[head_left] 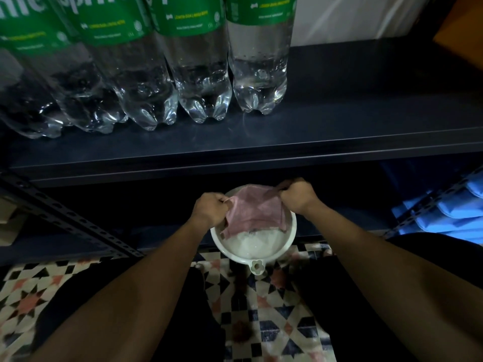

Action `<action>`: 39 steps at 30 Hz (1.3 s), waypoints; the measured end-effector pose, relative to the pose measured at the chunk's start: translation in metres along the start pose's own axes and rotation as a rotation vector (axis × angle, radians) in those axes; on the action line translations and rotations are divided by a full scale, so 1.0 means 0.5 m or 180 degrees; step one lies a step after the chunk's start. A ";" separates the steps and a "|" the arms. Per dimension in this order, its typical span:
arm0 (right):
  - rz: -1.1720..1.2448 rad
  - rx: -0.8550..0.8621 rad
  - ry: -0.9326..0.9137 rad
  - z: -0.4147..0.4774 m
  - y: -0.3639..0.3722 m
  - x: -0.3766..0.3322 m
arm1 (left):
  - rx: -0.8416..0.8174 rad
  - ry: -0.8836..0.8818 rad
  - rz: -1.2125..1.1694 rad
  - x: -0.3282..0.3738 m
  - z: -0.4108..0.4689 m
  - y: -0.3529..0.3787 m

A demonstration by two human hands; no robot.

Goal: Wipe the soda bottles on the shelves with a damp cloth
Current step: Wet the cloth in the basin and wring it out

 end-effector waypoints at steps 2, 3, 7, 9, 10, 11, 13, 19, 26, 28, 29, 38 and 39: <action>0.0159 -0.0045 0.0100 -0.011 0.014 0.001 | 0.0134 -0.0093 -0.0319 0.005 -0.001 0.006; 0.0241 -0.0101 0.0166 -0.015 0.025 0.000 | 0.0160 -0.0150 -0.0479 0.008 -0.004 0.012; 0.0711 -0.0345 0.0495 -0.034 0.066 -0.006 | 0.0055 -0.0392 -0.1162 0.026 -0.017 0.048; 0.0911 -0.0420 0.0541 -0.033 0.086 -0.009 | -0.0018 -0.0448 -0.1381 0.038 -0.028 0.063; 0.1017 -0.0427 0.0555 -0.035 0.092 -0.015 | -0.0031 -0.0458 -0.1442 0.043 -0.032 0.067; 0.1102 -0.0407 0.0591 -0.038 0.092 -0.020 | -0.0026 -0.0463 -0.1488 0.047 -0.036 0.069; 0.1209 -0.0379 0.0647 -0.041 0.091 -0.023 | 0.0007 -0.0480 -0.1534 0.049 -0.038 0.070; 0.0990 -0.0401 0.0460 -0.049 0.084 -0.035 | -0.0039 -0.0686 -0.1649 0.051 -0.037 0.075; 0.0620 -0.0171 0.0199 -0.061 0.072 -0.056 | 0.0076 -0.0656 -0.1560 0.044 -0.038 0.067; 0.0602 -0.0092 0.0268 -0.062 0.064 -0.057 | 0.0181 -0.0713 -0.1568 0.039 -0.034 0.056; 0.0593 -0.0037 0.0304 -0.061 0.057 -0.056 | 0.0242 -0.0731 -0.1584 0.038 -0.034 0.050; 0.0564 -0.0108 0.0011 -0.066 0.071 -0.074 | 0.0118 -0.1028 -0.1972 0.043 -0.050 0.055; 0.0583 -0.0124 -0.0030 -0.067 0.071 -0.076 | 0.0087 -0.1097 -0.2048 0.045 -0.054 0.058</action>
Point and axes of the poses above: each hand's wrist, its own z-axis towards the middle knuckle, its own y-axis out of the palm, x = y × z, the point moved 9 cm from there along z, towards the middle knuckle, and after that the axes turned 9 degrees about x, right-handed, at the moved point
